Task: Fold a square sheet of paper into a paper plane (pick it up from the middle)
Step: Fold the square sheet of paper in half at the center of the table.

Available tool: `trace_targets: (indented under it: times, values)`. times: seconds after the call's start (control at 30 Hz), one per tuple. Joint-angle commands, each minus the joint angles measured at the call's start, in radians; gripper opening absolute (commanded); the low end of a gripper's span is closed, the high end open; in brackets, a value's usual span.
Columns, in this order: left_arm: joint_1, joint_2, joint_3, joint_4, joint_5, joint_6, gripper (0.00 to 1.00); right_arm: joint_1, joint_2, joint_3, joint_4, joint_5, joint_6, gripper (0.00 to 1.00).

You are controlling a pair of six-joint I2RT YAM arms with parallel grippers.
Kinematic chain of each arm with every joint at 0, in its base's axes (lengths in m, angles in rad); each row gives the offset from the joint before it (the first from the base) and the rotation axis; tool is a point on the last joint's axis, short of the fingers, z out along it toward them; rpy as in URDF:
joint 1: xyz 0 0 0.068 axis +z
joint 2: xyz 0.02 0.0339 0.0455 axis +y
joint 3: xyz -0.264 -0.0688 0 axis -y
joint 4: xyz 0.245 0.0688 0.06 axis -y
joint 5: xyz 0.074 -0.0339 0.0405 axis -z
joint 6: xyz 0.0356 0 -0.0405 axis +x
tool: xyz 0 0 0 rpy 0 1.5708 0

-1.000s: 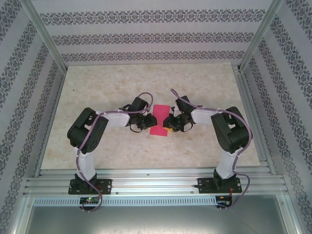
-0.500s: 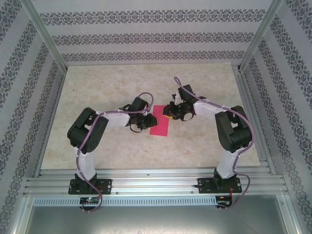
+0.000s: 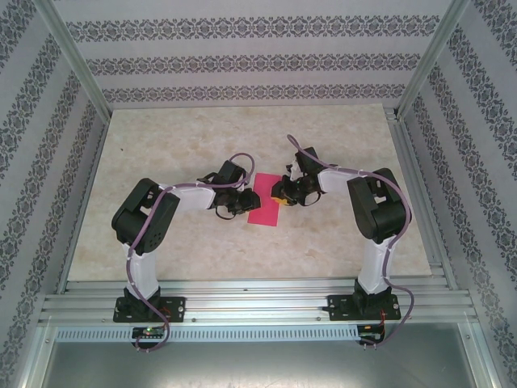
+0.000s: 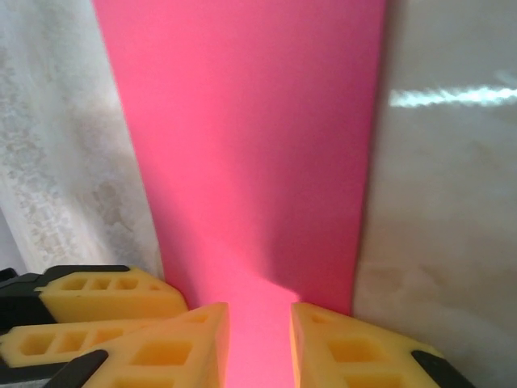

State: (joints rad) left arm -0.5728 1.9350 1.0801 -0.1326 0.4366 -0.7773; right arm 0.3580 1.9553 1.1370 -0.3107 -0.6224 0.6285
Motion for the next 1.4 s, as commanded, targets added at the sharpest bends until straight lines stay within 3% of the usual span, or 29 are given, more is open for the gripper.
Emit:
trace_targets:
  times: [0.0,0.43,0.77,0.97,1.2,1.37]
  values:
    - [-0.009,0.04,-0.003,-0.055,-0.049,0.025,0.25,-0.003,-0.027,0.103,-0.055,0.009,-0.034,0.27]
    - [-0.009,0.039,0.002,-0.069,-0.061,0.041,0.25,-0.032,0.139,0.133,-0.039,0.002,-0.029,0.26]
    - [-0.009,0.044,0.014,-0.084,-0.06,0.05,0.25,-0.049,0.079,0.222,-0.074,-0.009,-0.036,0.27]
    - [-0.009,0.05,0.011,-0.078,-0.056,0.048,0.25,-0.069,0.155,0.288,-0.095,-0.015,-0.046,0.27]
    - [-0.009,0.056,0.009,-0.071,-0.052,0.046,0.25,-0.074,0.223,0.242,-0.032,-0.011,-0.012,0.27]
    - [-0.009,0.06,0.016,-0.079,-0.052,0.051,0.25,-0.083,0.205,0.246,-0.07,0.013,-0.03,0.27]
